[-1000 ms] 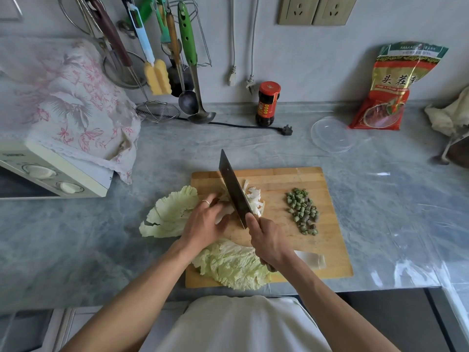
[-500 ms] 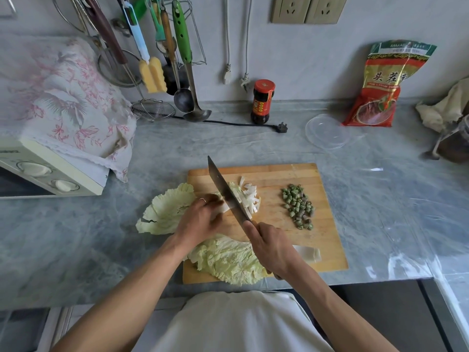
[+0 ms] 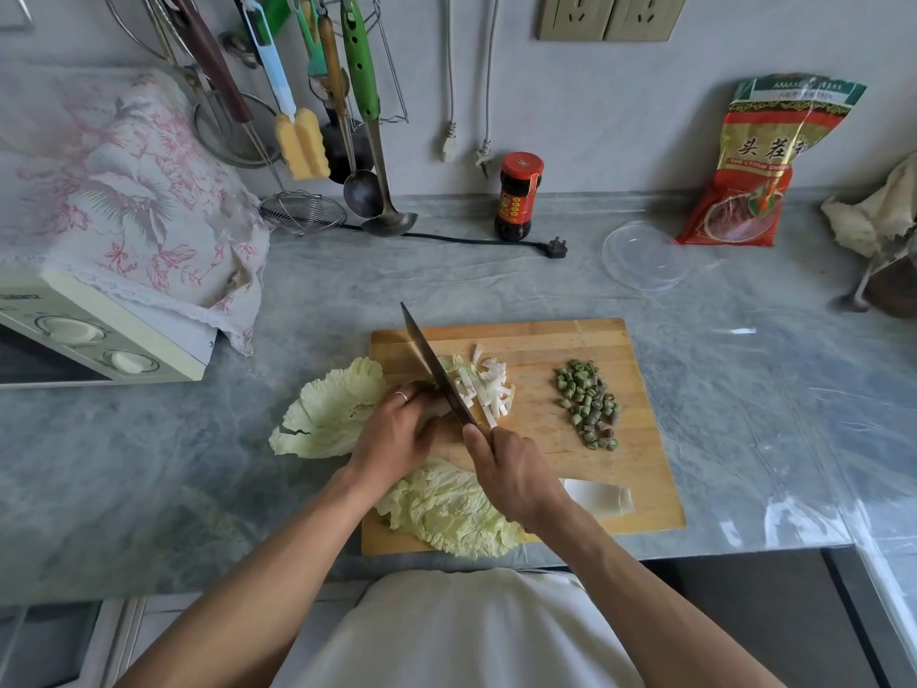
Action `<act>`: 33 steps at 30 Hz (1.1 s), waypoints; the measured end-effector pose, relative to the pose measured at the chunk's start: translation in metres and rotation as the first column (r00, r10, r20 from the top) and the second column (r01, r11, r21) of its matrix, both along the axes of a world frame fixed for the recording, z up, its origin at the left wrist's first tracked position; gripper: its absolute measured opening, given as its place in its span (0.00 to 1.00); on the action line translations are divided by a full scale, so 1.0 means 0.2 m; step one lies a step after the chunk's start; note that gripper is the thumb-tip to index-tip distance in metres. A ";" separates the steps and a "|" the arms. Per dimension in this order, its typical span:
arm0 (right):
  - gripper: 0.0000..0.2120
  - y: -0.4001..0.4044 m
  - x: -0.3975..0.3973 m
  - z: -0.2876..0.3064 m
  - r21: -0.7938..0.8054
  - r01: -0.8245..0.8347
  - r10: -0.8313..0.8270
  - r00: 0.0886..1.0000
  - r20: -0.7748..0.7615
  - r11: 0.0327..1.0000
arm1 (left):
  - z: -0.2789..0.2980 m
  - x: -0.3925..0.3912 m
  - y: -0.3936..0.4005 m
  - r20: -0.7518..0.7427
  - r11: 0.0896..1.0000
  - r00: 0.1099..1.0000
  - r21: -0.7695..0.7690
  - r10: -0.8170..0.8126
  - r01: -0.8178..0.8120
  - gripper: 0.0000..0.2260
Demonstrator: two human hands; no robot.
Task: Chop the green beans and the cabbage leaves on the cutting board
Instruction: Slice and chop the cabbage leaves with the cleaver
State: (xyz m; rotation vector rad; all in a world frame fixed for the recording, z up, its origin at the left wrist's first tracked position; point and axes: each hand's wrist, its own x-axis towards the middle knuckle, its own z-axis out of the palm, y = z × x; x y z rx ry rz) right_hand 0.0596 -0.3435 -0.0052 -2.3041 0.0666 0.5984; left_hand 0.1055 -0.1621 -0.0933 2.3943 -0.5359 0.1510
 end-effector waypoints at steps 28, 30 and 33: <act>0.21 -0.02 -0.10 0.03 0.040 -0.010 0.008 0.998 0.055 0.999 | -0.03 0.00 0.03 0.057 0.993 0.998 0.111 0.021 -0.027 0.10; 0.21 -0.02 -0.09 0.02 0.043 -0.009 0.007 0.999 0.047 0.999 | -0.03 0.00 0.02 0.049 0.994 0.998 0.102 0.031 -0.036 0.08; 0.21 -0.01 -0.07 0.02 0.035 -0.017 0.015 0.999 0.046 0.999 | -0.01 -0.02 0.01 0.045 0.997 0.998 0.066 0.037 -0.040 0.05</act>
